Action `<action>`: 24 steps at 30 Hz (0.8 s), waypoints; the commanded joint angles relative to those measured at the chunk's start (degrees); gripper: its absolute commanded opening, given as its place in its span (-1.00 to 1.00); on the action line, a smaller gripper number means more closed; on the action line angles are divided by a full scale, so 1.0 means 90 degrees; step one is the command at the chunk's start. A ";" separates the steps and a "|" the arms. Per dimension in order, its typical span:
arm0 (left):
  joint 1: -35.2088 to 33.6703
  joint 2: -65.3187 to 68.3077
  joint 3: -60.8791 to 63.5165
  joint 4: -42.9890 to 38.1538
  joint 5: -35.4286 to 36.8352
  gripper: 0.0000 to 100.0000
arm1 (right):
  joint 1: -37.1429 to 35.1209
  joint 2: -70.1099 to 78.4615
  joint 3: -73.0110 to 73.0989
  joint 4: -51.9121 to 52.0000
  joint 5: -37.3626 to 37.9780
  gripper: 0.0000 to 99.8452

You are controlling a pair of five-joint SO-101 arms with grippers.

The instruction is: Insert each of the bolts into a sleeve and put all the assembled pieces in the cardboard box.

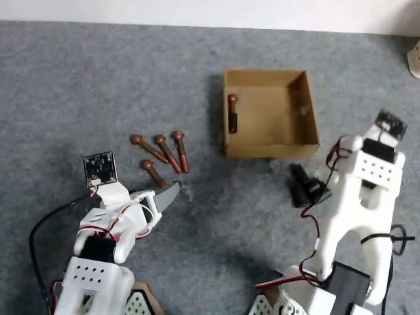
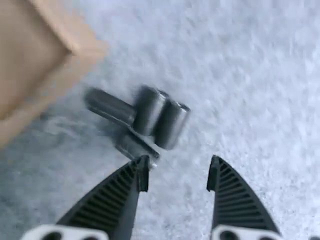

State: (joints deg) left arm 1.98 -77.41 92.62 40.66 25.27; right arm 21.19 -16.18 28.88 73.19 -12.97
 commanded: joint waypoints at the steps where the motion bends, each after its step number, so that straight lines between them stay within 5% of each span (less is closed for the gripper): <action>1: -0.0034 -0.0083 -0.0024 -0.0117 0.0000 -0.27 | 0.0278 -0.0269 0.0484 -0.0513 -0.0059 -0.64; 24: -0.0034 -0.0083 -0.0024 -0.0117 0.0000 -0.27 | 0.0317 -0.0259 0.2593 -0.4068 -0.0488 -0.64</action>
State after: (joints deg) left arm 1.98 -77.41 92.62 40.66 25.27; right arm 24.09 -16.70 52.53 38.90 -16.66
